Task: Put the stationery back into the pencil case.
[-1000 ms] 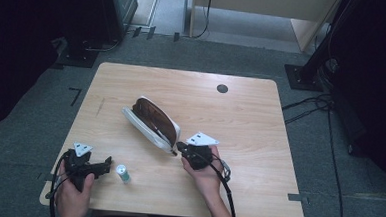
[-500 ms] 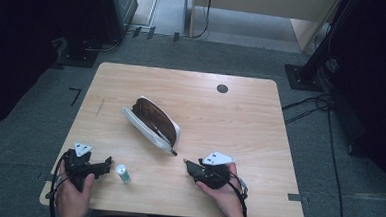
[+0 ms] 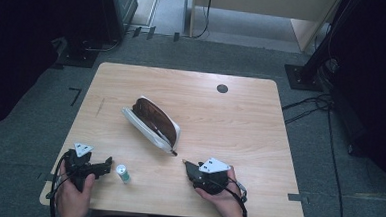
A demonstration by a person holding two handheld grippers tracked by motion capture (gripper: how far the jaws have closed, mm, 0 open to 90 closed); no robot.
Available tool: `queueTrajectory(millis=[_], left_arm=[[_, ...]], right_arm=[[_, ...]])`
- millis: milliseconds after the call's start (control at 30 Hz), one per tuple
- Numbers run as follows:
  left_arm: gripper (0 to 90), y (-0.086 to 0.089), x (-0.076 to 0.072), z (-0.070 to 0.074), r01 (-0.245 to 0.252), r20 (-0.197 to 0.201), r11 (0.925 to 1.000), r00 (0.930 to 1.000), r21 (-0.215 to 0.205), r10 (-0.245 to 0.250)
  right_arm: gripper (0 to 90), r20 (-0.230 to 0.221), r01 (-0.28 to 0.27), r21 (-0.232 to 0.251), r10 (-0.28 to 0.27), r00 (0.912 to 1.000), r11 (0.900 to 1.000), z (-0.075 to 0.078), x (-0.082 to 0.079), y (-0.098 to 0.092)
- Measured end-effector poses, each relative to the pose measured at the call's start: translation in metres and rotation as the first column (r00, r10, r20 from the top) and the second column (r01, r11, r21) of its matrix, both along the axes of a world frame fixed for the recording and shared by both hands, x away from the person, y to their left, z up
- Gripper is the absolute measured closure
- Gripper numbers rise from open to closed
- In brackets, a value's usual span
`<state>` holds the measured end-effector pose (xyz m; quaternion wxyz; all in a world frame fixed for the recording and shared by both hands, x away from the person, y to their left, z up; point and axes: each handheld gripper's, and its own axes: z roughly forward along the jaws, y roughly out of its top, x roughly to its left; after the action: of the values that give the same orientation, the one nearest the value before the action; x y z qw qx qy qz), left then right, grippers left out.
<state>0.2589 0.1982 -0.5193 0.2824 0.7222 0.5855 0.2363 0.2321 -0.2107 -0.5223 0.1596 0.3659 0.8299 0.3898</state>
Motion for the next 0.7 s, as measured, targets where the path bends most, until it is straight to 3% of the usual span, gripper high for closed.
queueTrajectory(millis=[67, 200, 433, 633, 700], left_arm=[[0.0, 0.000, 0.000, 0.000, 0.000, 0.000, 1.0000, 1.0000, 0.000, 0.000], [0.0, 0.000, 0.000, 0.000, 0.000, 0.000, 1.0000, 1.0000, 0.000, 0.000], [0.0, 0.000, 0.000, 0.000, 0.000, 0.000, 1.0000, 1.0000, 0.000, 0.000], [0.0, 0.000, 0.000, 0.000, 0.000, 0.000, 1.0000, 1.0000, 0.000, 0.000], [0.0, 0.000, 0.000, 0.000, 0.000, -0.001, 1.0000, 1.0000, 0.000, 0.000]], right_arm=[[43.7, -0.011, 0.012, 0.005, -0.012, 0.9999, 1.000, 0.001, 0.000, 0.000], [45.0, -0.060, 0.028, 0.083, -0.023, 0.9980, 0.996, 0.001, 0.003, -0.005], [51.6, -0.037, 0.044, 0.119, -0.039, 0.9985, 0.992, 0.006, 0.004, -0.011], [52.5, -0.030, 0.043, 0.097, -0.041, 0.9987, 0.994, 0.008, 0.002, -0.007], [52.3, -0.015, 0.038, 0.130, -0.037, 0.9992, 0.991, 0.014, 0.000, -0.002]])
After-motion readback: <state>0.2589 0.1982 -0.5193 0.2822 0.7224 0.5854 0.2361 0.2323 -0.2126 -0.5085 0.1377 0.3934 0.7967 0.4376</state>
